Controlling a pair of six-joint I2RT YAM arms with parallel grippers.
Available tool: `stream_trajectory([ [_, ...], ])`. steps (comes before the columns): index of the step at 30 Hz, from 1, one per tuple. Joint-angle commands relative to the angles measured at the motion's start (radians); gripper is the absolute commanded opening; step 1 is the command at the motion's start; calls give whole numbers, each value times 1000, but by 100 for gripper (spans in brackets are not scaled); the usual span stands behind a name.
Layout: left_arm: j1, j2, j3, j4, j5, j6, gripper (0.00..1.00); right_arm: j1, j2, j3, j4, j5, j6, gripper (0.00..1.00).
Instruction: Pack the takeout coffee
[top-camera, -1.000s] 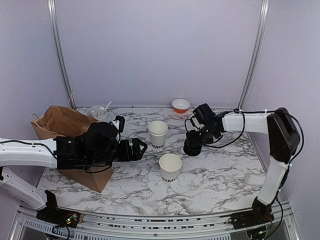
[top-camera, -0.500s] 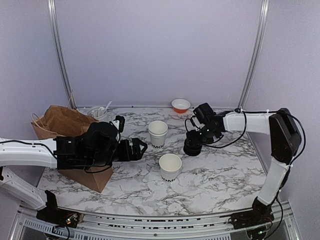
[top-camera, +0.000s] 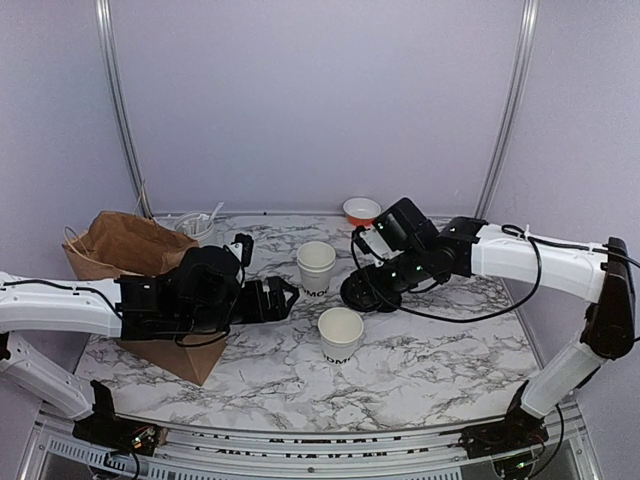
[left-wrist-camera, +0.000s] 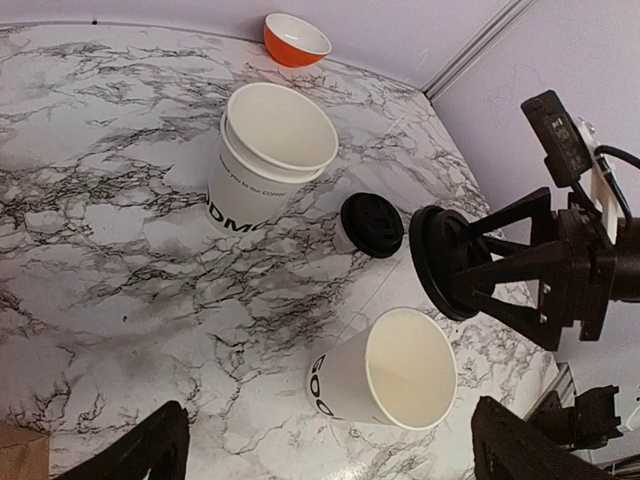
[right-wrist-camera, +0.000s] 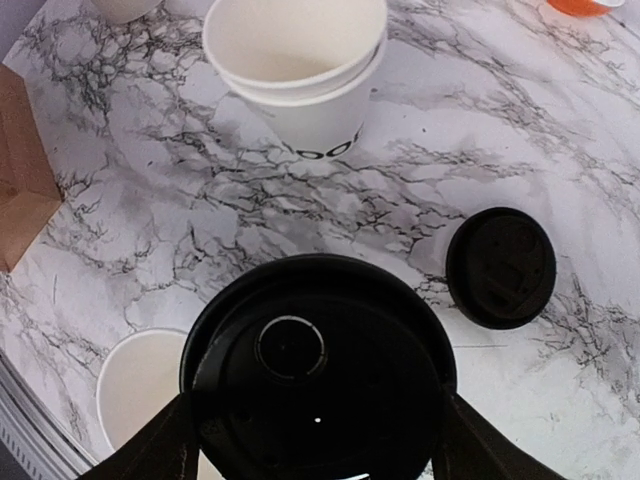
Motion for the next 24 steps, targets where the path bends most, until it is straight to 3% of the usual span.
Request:
stream_trajectory([
  [1, 10, 16, -21, 67, 20, -8, 99, 99, -17, 55, -94, 28, 21, 75],
  [11, 17, 24, -43, 96, 46, -17, 99, 197, 24, 90, -133, 55, 44, 75],
  [24, 20, 19, -55, 99, 54, -22, 99, 221, 87, 131, -137, 60, 34, 75],
])
